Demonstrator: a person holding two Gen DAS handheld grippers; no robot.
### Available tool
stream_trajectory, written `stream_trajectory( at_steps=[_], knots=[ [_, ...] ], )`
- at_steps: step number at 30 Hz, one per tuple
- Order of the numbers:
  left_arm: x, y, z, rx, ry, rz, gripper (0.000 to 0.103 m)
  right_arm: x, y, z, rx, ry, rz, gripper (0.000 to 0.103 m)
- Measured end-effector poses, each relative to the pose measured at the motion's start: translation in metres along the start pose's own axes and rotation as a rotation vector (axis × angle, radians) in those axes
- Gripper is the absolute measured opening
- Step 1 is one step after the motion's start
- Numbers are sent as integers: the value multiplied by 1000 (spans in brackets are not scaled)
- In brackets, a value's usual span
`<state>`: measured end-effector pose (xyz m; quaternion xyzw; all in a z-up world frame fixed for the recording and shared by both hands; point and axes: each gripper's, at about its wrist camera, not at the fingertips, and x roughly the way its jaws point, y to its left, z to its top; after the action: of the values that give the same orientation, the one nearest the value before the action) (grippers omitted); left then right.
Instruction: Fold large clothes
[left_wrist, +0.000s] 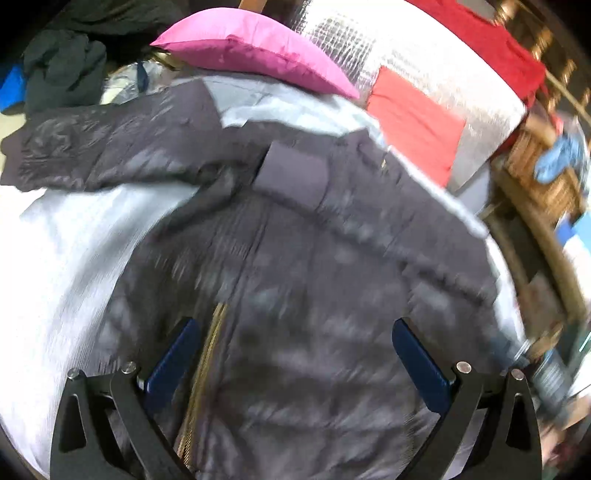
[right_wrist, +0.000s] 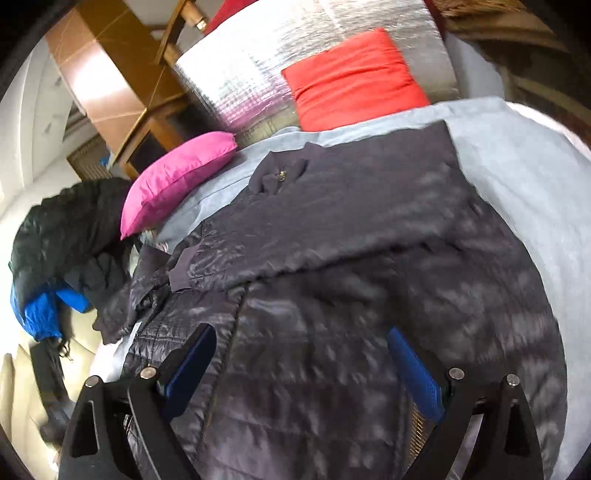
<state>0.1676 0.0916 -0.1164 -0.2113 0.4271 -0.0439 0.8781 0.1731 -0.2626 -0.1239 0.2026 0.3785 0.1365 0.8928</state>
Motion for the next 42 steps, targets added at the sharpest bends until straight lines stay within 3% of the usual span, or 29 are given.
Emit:
stream_trajectory(
  at_steps=[2,5,12,13,14,15,17,21,25,29,32,35,37,38,40,42],
  knots=[
    [4,-7,27,-29,-9,-58,103,2,-6,-6,6,-5,18,96],
    [36,-17,69,-69,-1,-78,103,2,-13,-13,21,-19,44,96],
    [128,10,114,-354,110,11,99,4,-21,-21,34,-50,94,96],
    [135,14,116,-392,114,29,78,4,-22,-22,41,-51,101,96],
    [139,15,118,-400,126,68,38,4,-23,-22,45,-52,106,96],
    [144,16,118,-394,142,117,22,5,-24,-22,49,-53,113,96],
    [140,16,119,-388,126,108,16,5,-25,-22,52,-51,119,96],
    [89,-14,109,-186,-70,115,15,6,-27,-21,62,-45,132,96],
    [99,-10,88,-132,-40,164,15,3,-36,-6,166,-30,163,96],
    [114,-3,85,-140,-25,164,15,-1,-61,34,371,-67,240,96],
    [117,-2,87,-143,-27,159,16,24,-92,56,581,-24,276,96],
    [114,-1,84,-126,-28,161,16,53,-113,64,728,41,249,95],
    [113,0,85,-124,-23,156,16,58,-122,71,768,19,211,68],
    [114,0,85,-123,-19,148,16,56,-124,76,753,14,141,24],
    [118,-2,84,-104,-12,152,17,54,-126,79,719,29,63,23],
    [122,-2,80,-94,-15,171,18,57,-115,81,578,74,-45,24]
  ],
)
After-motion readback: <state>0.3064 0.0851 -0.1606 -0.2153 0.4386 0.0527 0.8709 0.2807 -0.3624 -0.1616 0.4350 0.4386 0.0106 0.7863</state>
